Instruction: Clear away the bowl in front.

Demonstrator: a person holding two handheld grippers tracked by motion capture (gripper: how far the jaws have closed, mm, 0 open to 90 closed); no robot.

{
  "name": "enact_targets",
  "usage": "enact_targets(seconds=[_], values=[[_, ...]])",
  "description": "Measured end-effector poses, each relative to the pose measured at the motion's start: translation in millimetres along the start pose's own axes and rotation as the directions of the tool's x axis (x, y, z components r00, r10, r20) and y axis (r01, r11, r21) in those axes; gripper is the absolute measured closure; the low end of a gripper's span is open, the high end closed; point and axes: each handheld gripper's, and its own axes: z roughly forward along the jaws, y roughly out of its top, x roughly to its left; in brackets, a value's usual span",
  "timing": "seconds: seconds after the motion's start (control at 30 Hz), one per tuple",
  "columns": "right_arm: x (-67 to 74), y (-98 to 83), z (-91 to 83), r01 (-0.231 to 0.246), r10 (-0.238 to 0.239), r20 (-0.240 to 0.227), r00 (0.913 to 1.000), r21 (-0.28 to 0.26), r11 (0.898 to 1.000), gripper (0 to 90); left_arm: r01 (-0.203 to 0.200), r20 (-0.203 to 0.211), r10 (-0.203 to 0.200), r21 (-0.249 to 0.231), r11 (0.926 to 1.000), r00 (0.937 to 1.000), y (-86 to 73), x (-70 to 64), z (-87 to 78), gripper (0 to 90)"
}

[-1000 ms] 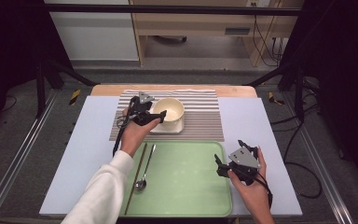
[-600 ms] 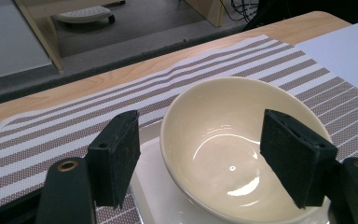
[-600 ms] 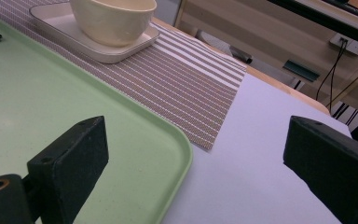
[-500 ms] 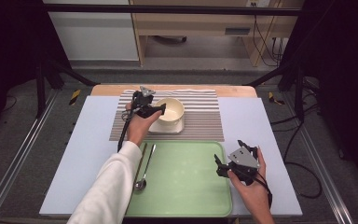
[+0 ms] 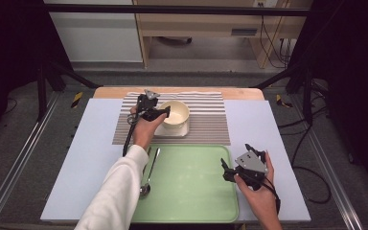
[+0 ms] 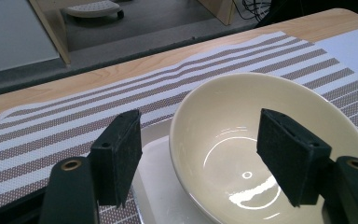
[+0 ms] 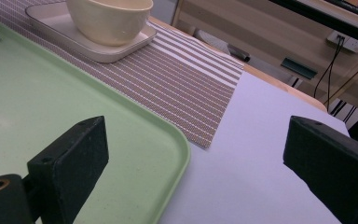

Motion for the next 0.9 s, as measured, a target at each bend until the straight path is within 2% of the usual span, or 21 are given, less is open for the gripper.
enact_targets(seconds=[0.6,0.9], values=[[0.6,0.6,-0.5,-0.009,0.009,-0.01,0.9999,-0.001,1.0,6.5,0.001,-0.009,-0.001,0.028,0.9996,1.0,-5.1,0.3,3.9,32.2],[1.2,0.7,-0.3,-0.006,0.006,-0.013,0.9999,0.001,1.0,6.5,0.025,-0.035,-0.023,0.064,0.9976,0.9991,-17.6,1.5,6.4,39.6]])
